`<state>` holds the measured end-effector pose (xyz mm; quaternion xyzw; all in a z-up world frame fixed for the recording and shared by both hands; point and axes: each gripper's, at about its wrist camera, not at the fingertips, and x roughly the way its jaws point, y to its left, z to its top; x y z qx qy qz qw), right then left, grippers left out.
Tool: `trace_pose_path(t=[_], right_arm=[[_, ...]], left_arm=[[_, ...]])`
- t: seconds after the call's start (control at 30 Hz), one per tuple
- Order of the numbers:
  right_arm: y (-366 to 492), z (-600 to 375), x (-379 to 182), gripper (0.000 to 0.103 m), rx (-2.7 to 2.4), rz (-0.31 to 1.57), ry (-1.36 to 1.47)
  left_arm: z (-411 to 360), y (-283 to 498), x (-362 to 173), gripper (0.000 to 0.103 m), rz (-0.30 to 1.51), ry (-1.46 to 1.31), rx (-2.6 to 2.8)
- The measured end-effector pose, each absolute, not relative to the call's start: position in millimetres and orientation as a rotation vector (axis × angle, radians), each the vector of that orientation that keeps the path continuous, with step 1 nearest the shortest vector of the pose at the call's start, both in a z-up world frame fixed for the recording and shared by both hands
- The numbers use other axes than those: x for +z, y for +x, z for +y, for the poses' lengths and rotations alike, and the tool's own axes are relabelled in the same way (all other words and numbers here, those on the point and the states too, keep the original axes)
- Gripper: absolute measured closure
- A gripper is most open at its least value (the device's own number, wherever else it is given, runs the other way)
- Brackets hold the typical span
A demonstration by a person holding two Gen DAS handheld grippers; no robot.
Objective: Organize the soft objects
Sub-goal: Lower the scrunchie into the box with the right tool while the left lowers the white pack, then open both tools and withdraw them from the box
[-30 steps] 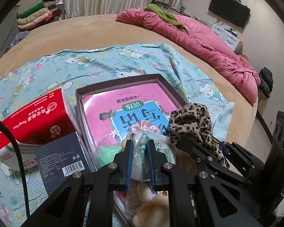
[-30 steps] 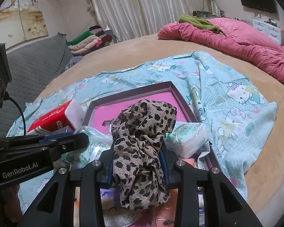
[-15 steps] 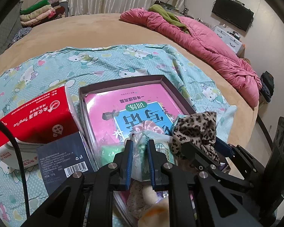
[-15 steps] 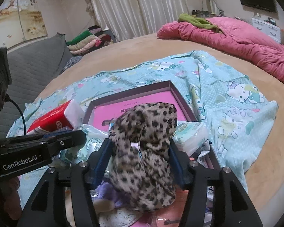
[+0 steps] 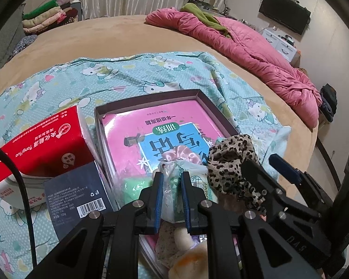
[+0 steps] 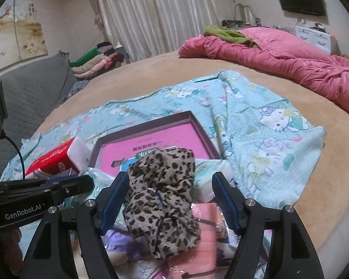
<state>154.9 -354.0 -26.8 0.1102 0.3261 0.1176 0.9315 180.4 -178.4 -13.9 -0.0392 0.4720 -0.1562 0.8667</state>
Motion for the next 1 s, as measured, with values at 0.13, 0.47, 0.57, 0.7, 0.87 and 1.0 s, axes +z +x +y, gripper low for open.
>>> trace_pose_path(t=[0.13,0.47,0.57,0.7,0.87,1.0], right_arm=[[152,-360,-26,0.026,0.212,0.66,0.226],[138,-366,-21,0.025,0.185,0.636,0.227],[134,-367,-19,0.025,0.179,0.633,0.226],[131,-367,-18,0.025,0.164,0.635,0.225],[130,-365,-18,0.024,0.152,0.641,0.215],[127,-365,-16,0.023,0.145,0.642,0.214]], left_arm=[[-179,179,-14,0.088,0.99,-0.083,-0.332],[-175,176,-14,0.073,1.002,-0.098,-0.342],[-173,174,-13,0.069,1.007,-0.094,-0.335],[-172,171,-10,0.064,1.005,-0.076,-0.328],[-166,168,-7,0.053,1.004,-0.081,-0.308],[-161,163,-2,0.05,0.99,-0.073,-0.296]])
